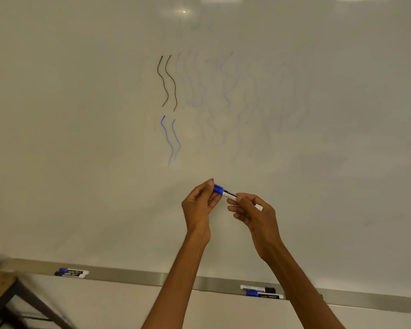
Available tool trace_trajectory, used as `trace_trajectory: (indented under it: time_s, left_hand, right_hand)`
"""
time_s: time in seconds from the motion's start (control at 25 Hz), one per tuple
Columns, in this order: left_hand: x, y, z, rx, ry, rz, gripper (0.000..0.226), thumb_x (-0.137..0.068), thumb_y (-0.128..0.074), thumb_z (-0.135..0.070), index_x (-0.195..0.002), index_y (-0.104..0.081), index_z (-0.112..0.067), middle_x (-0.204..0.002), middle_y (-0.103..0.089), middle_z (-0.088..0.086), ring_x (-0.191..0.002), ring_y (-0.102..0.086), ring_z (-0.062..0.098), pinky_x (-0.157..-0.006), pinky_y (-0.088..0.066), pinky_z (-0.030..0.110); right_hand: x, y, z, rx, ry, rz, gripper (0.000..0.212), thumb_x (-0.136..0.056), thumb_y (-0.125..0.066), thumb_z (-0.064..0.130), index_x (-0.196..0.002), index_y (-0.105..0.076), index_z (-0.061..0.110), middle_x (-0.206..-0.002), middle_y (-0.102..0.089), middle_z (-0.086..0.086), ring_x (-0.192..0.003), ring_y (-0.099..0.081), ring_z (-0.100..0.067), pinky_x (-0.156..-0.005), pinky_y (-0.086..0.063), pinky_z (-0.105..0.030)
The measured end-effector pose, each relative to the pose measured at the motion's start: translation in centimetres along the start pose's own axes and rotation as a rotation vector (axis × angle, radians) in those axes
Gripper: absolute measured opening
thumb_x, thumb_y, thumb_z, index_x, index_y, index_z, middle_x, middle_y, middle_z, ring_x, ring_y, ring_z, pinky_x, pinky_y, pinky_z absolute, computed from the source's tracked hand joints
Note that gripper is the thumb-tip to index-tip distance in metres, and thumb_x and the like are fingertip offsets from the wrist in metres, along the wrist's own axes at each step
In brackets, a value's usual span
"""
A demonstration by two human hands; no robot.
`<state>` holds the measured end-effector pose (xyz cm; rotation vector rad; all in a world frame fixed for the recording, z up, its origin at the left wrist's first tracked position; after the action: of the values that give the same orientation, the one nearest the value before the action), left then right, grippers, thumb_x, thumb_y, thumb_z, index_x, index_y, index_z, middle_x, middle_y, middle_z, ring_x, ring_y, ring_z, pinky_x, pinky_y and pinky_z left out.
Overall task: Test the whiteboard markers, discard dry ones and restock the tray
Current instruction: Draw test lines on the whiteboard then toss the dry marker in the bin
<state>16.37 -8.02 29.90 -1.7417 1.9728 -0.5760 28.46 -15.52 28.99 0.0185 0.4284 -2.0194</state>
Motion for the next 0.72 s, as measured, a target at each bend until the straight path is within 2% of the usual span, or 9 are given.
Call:
trace_trajectory:
  time_s: [0.28,0.48,0.6,0.72]
  left_hand:
    - [0.3,2.0,-0.3,-0.093,-0.037,0.017,0.022,-0.09,-0.07,-0.012,-0.109,-0.073,-0.001,-0.103,-0.076,0.014,-0.095,-0.074,0.028,-0.086,-0.06,0.032]
    - [1.3,5.3,0.1,-0.151,-0.065,-0.032,0.024,-0.09,-0.07,-0.011,-0.111,-0.072,0.001,-0.108,-0.073,0.02,-0.097,-0.074,0.029,-0.086,-0.06,0.032]
    - [1.8,8.3,-0.4,-0.231,-0.121,-0.122,0.02,-0.092,-0.069,-0.014,-0.108,-0.072,-0.002,-0.11,-0.069,0.024,-0.093,-0.074,0.027,-0.082,-0.06,0.03]
    - [2.4,12.0,-1.2,-0.226,-0.132,-0.276,0.019,-0.091,-0.071,-0.014,-0.105,-0.073,-0.002,-0.105,-0.071,0.022,-0.089,-0.075,0.027,-0.081,-0.061,0.032]
  right_hand:
    - [-0.6,0.4,-0.7,-0.115,-0.122,0.14,0.025,-0.097,-0.059,0.015,-0.116,-0.066,0.0,-0.105,-0.074,-0.018,-0.096,-0.073,-0.032,-0.083,-0.061,-0.032]
    - [-0.2,-0.5,-2.8,-0.147,-0.261,0.25,0.027,-0.097,-0.059,0.015,-0.118,-0.065,0.0,-0.108,-0.073,-0.02,-0.099,-0.072,-0.033,-0.084,-0.06,-0.032]
    - [0.4,-2.4,-4.7,-0.087,-0.342,0.318,0.027,-0.095,-0.062,0.021,-0.116,-0.067,0.006,-0.106,-0.075,-0.015,-0.096,-0.073,-0.03,-0.084,-0.06,-0.031]
    - [1.4,-4.9,-7.2,-0.001,-0.354,0.292,0.025,-0.089,-0.071,0.022,-0.11,-0.07,0.008,-0.101,-0.074,-0.012,-0.081,-0.07,-0.024,-0.08,-0.059,-0.03]
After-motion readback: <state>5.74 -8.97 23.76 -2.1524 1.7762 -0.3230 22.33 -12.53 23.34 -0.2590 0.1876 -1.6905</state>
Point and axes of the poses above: each hand's wrist, its own x-axis away from the middle knuckle, its own y-axis out of the back of the hand, z = x × y, the point moved 2 cm from there along -x, towards the middle knuckle
